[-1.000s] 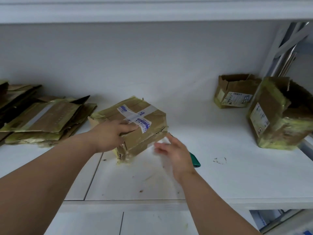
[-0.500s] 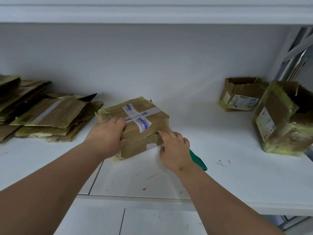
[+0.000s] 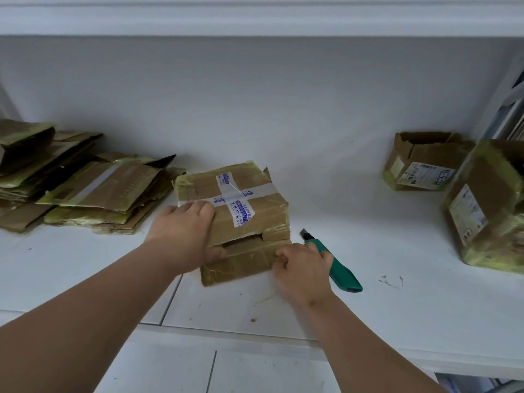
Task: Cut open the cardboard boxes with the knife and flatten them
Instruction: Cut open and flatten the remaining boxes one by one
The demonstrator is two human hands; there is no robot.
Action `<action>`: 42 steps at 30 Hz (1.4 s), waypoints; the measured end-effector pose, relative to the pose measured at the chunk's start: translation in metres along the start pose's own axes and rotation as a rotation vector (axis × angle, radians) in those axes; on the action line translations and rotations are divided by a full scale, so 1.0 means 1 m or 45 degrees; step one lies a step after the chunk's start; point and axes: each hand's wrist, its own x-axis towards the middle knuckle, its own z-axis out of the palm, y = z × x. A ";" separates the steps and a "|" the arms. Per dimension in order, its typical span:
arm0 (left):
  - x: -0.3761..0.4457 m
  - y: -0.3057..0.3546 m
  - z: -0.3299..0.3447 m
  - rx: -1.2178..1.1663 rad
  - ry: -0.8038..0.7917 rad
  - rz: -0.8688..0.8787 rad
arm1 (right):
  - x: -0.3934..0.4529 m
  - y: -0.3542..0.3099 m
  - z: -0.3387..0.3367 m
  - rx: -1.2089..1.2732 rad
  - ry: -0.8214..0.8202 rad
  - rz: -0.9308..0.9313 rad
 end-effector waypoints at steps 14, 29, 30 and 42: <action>-0.004 -0.009 -0.005 -0.289 0.096 0.187 | 0.009 -0.006 -0.014 0.270 0.097 0.171; 0.003 -0.028 -0.020 -1.047 0.167 -0.373 | 0.061 -0.042 0.001 0.240 0.354 0.224; 0.003 -0.027 -0.020 -0.983 0.204 -0.403 | 0.059 -0.042 0.000 0.258 0.356 0.209; -0.003 -0.027 0.007 -0.624 0.255 -0.661 | 0.033 -0.035 -0.007 1.063 0.100 0.035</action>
